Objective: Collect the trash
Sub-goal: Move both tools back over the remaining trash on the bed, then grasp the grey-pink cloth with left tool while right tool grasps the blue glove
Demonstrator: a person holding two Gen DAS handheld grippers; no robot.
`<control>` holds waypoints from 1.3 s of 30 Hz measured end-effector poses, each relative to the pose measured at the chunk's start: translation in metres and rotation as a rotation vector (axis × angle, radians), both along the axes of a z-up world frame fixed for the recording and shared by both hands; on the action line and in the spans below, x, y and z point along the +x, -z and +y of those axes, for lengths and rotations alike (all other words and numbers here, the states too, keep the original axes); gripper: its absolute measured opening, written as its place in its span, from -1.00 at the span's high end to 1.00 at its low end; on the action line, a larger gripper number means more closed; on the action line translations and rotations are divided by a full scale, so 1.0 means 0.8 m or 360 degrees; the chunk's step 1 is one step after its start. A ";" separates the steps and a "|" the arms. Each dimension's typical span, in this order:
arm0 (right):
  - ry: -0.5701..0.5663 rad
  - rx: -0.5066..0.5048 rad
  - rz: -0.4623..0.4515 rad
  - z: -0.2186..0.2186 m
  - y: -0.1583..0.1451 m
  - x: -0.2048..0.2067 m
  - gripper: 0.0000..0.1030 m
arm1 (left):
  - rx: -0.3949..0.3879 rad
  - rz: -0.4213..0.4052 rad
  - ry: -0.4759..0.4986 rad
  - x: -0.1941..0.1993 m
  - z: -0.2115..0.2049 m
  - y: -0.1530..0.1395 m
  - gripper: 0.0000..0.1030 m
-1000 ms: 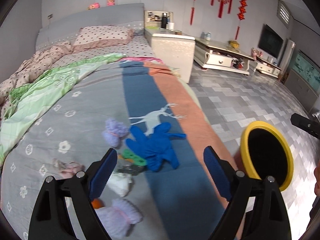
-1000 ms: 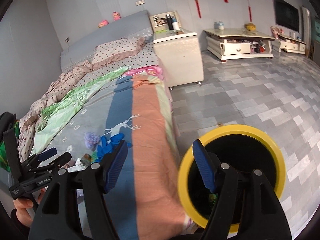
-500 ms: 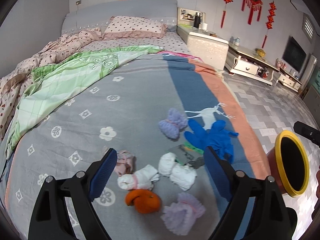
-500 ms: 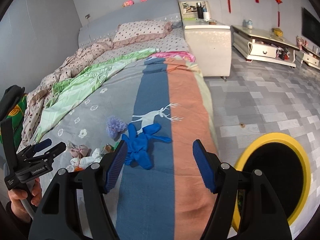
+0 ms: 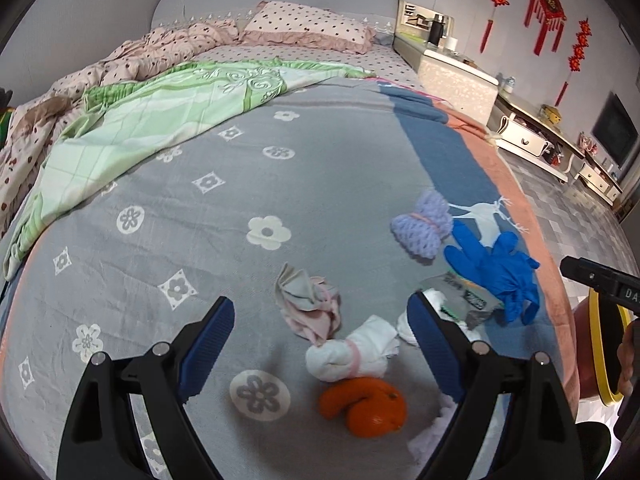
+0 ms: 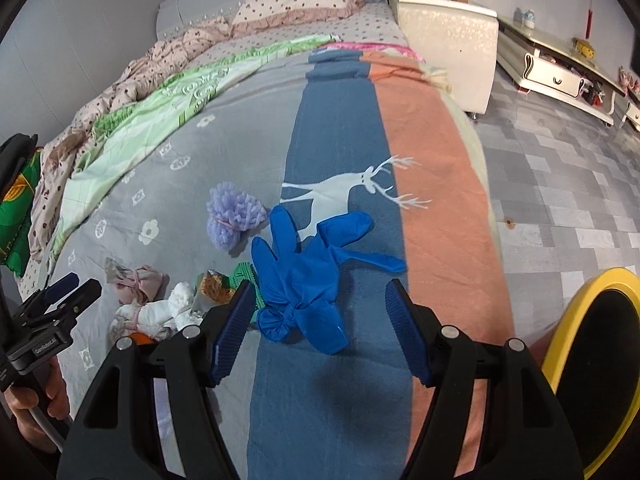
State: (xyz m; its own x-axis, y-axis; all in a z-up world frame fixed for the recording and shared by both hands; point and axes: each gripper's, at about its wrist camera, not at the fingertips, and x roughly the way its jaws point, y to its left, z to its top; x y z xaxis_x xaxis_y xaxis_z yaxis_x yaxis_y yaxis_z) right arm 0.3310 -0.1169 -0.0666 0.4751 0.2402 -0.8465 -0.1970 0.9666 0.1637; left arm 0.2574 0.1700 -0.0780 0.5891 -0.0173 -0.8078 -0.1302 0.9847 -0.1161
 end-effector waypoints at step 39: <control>-0.0132 -0.0072 0.0052 0.055 0.050 0.021 0.82 | -0.0078 0.0069 0.0050 0.028 0.011 0.046 0.57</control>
